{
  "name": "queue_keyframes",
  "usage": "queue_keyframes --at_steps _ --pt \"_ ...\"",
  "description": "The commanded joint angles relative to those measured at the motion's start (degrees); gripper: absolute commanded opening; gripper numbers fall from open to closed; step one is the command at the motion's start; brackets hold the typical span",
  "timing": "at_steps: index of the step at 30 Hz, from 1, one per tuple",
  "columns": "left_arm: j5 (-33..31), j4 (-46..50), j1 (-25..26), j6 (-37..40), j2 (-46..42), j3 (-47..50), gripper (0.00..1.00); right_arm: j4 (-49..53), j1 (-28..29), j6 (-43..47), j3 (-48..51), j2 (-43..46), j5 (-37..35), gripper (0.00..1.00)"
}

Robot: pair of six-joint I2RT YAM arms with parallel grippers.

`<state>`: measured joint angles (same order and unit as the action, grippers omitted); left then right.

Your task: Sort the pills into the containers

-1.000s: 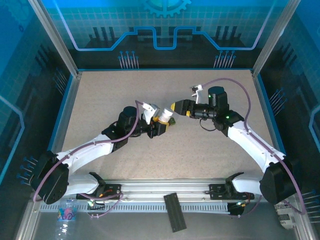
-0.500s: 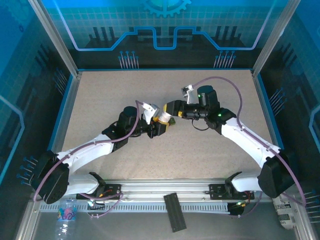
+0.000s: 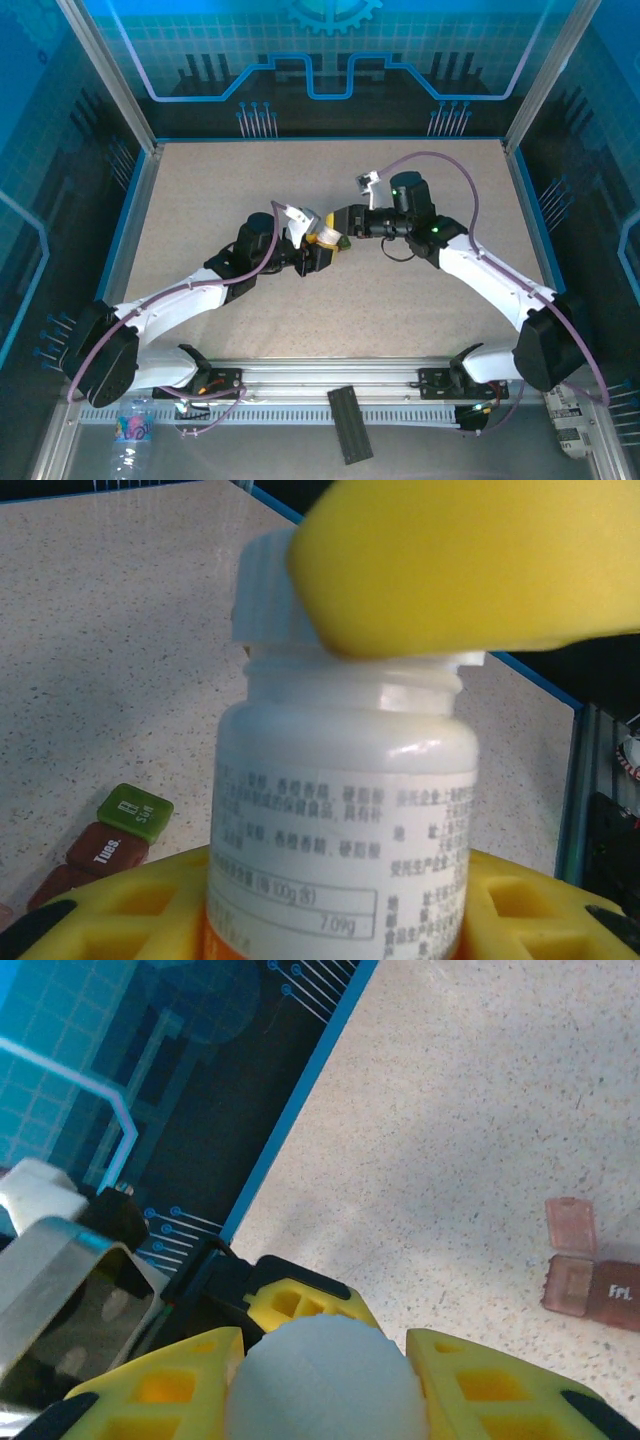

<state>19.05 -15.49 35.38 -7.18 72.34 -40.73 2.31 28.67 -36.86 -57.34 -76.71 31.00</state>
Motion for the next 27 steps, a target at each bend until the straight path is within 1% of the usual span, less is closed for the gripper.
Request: queue_keyframes --at_steps 1,3,5,10,16,19,21,22,24,27 --pt "1.1 -2.2 -0.3 -0.5 -0.4 -1.1 0.0 -8.4 -3.1 9.4 5.8 3.2 9.8 0.29" --pt "2.0 -2.7 -0.2 -1.1 -0.5 -0.9 0.0 -11.8 -5.1 10.9 9.0 4.3 13.4 0.3" --pt "3.0 -2.9 -0.3 -1.6 -0.5 -0.8 0.0 -11.8 -6.0 12.0 9.4 4.3 15.0 0.3" --pt "3.7 -3.1 -0.2 -2.3 -0.3 -0.6 0.0 -12.8 -6.3 10.8 9.2 3.3 15.7 0.3" --pt "3.3 -2.8 -0.3 -2.2 -0.7 -0.4 0.0 -23.1 -8.4 -0.6 11.7 2.1 12.8 0.3" --pt "2.1 -2.3 -0.3 -2.0 -1.1 -0.1 0.0 -18.3 -9.4 -0.3 11.5 3.3 7.1 0.3" --pt "0.1 -1.5 -0.3 -1.5 -1.7 0.1 0.0 -7.1 -9.7 3.1 9.7 4.2 -0.1 0.3" --pt "-0.9 -1.1 -0.3 -1.3 -2.0 0.3 0.0 -3.1 -9.7 5.0 9.0 4.5 -3.5 0.31" --pt "-3.0 -1.3 -0.3 -0.9 -2.8 1.1 0.0 5.9 -9.8 8.2 7.5 4.6 -13.0 0.3" --pt "-5.4 -1.3 -0.3 -0.9 -3.4 1.8 0.0 14.2 -9.6 10.1 7.2 3.2 -24.7 0.3"
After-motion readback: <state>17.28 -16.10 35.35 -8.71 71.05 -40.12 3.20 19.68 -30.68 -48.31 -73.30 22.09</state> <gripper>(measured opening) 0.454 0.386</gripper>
